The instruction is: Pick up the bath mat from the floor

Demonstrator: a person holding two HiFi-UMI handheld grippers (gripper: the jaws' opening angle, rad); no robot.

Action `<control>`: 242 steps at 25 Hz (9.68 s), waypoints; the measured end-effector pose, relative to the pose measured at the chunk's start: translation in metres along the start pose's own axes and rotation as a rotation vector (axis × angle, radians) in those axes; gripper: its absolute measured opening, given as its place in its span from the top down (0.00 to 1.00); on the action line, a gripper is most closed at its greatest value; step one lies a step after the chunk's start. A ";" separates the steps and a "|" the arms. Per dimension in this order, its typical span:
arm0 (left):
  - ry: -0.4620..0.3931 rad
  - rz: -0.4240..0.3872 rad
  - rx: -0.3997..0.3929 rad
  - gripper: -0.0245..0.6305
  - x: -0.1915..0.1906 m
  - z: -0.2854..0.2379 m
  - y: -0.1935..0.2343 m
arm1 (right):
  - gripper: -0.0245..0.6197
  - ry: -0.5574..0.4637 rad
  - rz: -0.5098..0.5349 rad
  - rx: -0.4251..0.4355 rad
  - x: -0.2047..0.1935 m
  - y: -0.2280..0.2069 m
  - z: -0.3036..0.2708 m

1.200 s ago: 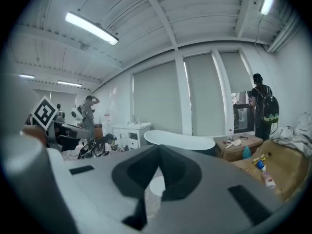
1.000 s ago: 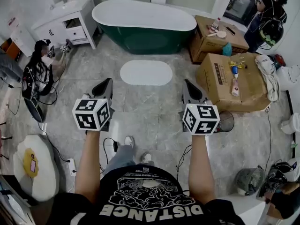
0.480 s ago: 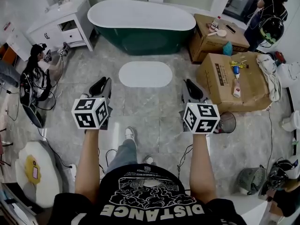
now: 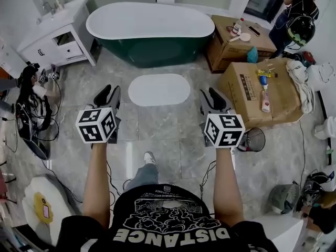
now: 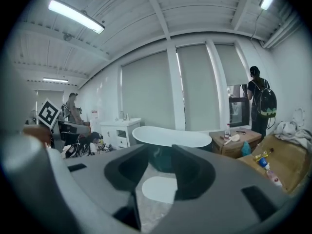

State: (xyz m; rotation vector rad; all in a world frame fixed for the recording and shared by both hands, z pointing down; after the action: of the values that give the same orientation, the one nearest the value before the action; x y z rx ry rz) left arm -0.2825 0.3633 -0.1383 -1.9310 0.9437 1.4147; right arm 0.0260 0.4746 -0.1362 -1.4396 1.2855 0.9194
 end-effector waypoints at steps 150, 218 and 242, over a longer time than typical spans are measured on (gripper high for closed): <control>0.601 0.255 0.070 0.37 -0.571 -0.583 0.224 | 0.37 0.622 -0.125 -0.043 -0.501 -0.332 -0.611; 0.680 0.242 0.086 0.77 -0.790 -0.664 0.278 | 0.90 0.807 -0.149 -0.119 -0.728 -0.393 -0.691; 0.625 0.262 -0.012 0.90 -0.715 -0.654 0.252 | 0.92 0.756 -0.160 -0.112 -0.662 -0.365 -0.672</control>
State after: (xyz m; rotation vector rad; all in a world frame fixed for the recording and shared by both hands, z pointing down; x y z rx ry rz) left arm -0.2559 -0.1432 0.7248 -2.3786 1.5133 0.9395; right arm 0.2379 -0.0095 0.7268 -2.0505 1.6299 0.3338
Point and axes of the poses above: the fingertips, and each gripper's own axes: z backward along the fingers, y to its left, x out of its top, the point moved 3 cm from there along z, backward along the fingers, and after that the axes turned 6 degrees about -z, right-handed, at the moved point
